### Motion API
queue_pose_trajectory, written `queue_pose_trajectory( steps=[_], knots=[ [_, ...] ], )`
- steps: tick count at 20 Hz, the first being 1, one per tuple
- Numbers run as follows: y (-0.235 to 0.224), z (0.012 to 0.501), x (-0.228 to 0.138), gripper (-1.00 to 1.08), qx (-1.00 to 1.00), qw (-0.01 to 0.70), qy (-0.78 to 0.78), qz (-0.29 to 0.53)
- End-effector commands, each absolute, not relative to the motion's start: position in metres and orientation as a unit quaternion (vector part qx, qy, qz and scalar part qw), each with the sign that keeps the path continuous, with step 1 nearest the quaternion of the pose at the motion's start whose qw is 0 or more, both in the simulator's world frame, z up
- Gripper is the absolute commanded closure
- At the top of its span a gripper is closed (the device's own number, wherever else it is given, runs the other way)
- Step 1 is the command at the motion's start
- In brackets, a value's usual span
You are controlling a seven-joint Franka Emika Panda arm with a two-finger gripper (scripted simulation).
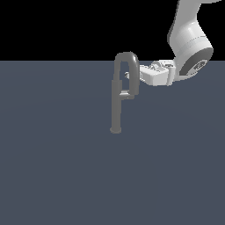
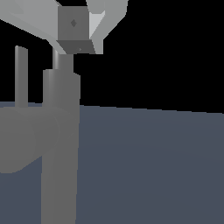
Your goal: Turn on the faucet by rotating a designated handle.
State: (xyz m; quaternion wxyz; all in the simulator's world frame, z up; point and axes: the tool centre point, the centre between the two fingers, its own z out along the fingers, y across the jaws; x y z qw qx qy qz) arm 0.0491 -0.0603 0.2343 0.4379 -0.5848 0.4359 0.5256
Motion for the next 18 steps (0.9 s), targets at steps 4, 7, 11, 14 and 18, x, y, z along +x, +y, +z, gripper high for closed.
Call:
queue_pose_trajectory(
  steps=[4,7,11,14,18],
  knots=[
    [-0.060,0.215,0.052,1.08,-0.549,0.452,0.451,0.540],
    [-0.060,0.211,0.052,1.08,-0.542,0.454,0.453,0.543],
    [-0.060,0.212,0.052,1.08,-0.543,0.454,0.452,0.542],
    [-0.060,0.212,0.052,1.08,-0.543,0.454,0.452,0.542],
    [-0.061,0.215,0.045,1.08,-0.543,0.454,0.452,0.542]
  ],
)
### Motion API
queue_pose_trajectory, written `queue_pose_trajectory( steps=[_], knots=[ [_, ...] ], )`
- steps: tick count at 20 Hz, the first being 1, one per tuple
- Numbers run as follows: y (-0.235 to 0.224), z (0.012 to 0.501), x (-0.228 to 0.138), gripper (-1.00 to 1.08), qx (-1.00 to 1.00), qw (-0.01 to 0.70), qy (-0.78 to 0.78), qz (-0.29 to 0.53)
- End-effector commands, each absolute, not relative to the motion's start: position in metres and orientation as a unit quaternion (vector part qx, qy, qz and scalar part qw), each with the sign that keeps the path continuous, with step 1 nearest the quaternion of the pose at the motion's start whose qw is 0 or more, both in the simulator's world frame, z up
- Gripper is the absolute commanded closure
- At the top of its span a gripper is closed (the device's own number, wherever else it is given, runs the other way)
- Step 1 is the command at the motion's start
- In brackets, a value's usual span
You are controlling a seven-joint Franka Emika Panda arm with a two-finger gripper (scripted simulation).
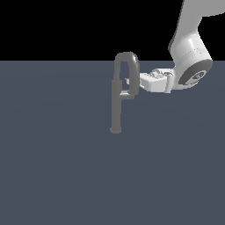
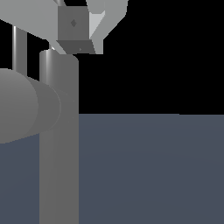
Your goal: Turn on the faucet by rotating a designated handle.
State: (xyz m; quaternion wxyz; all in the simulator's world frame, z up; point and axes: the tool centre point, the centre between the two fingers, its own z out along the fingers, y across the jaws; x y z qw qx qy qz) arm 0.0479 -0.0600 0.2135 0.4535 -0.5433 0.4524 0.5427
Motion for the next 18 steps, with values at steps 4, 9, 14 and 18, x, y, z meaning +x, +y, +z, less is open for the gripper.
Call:
queue_pose_trajectory(
  steps=[4,9,14,18],
  knots=[
    [-0.062,0.220,0.036,1.08,-0.543,0.454,0.452,0.542],
    [-0.063,0.222,0.031,1.08,-0.543,0.454,0.452,0.542],
    [-0.066,0.224,0.018,1.08,-0.543,0.454,0.452,0.542],
    [-0.068,0.225,0.006,1.08,-0.543,0.454,0.452,0.542]
  ],
)
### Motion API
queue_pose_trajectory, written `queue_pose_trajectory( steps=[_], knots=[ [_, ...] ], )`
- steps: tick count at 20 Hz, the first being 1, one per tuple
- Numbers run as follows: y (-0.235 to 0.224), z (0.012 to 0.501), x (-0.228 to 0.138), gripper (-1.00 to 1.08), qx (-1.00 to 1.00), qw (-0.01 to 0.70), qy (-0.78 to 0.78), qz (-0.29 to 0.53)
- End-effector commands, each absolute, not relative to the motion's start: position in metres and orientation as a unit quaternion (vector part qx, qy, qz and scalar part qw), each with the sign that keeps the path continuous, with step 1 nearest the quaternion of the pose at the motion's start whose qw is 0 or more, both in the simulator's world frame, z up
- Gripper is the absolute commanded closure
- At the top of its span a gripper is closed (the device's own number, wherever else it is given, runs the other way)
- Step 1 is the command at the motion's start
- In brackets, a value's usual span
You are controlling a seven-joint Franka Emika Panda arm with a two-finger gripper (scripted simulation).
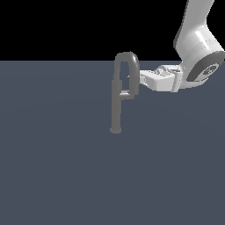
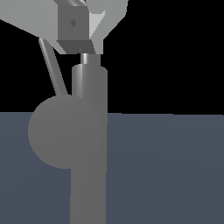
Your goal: Turn on the faucet by rotating a designated handle.
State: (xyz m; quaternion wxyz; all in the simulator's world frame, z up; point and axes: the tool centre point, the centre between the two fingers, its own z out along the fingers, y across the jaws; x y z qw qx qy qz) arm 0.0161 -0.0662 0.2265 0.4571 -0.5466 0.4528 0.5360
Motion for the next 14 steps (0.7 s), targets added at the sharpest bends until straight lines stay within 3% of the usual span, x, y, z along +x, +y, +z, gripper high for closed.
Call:
queue_pose_trajectory(
  steps=[1,3,14],
  knots=[
    [-0.068,0.225,0.004,1.08,-0.543,0.454,0.452,0.542],
    [-0.067,0.230,0.011,1.08,-0.548,0.457,0.451,0.536],
    [-0.073,0.213,-0.023,1.08,-0.544,0.454,0.452,0.542]
  ],
)
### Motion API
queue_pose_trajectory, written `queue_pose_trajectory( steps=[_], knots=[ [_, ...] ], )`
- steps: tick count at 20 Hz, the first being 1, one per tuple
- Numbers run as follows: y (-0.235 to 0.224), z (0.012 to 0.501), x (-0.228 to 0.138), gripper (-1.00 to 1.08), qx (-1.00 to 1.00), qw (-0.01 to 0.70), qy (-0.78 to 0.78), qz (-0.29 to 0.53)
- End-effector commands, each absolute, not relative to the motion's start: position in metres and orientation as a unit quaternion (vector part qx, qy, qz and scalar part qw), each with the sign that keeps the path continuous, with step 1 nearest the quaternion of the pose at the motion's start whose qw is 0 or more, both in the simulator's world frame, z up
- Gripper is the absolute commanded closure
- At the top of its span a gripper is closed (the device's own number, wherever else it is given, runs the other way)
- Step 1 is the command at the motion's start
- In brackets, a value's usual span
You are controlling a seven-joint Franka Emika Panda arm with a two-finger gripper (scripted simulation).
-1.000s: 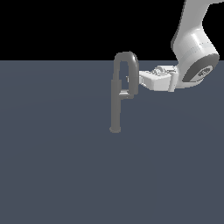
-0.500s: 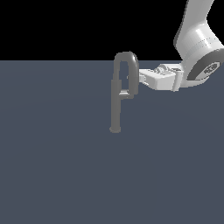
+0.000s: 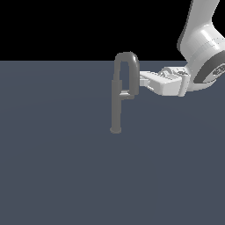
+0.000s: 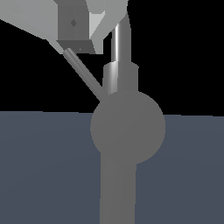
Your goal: Turn on the faucet by rotating a designated handle.
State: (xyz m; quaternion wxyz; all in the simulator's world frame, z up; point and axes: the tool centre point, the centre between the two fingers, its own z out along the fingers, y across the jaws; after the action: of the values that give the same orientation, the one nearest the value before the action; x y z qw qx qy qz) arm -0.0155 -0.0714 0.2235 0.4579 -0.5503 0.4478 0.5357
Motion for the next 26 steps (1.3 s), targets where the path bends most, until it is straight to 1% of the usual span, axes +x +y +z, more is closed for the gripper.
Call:
queue_pose_trajectory(
  steps=[1,8,9,10,17,18,19,26],
  knots=[
    [-0.071,0.224,-0.015,1.08,-0.551,0.458,0.447,0.536],
    [-0.076,0.188,-0.040,1.08,-0.543,0.454,0.452,0.542],
    [-0.076,0.188,-0.040,1.08,-0.543,0.454,0.452,0.542],
    [-0.074,0.213,-0.029,1.08,-0.557,0.461,0.441,0.532],
    [-0.077,0.160,-0.042,1.08,-0.543,0.454,0.452,0.542],
    [-0.077,0.160,-0.042,1.08,-0.543,0.454,0.452,0.542],
    [-0.074,0.191,-0.032,1.08,-0.559,0.462,0.438,0.532],
    [-0.074,0.148,-0.031,1.08,-0.547,0.456,0.449,0.540]
  ],
)
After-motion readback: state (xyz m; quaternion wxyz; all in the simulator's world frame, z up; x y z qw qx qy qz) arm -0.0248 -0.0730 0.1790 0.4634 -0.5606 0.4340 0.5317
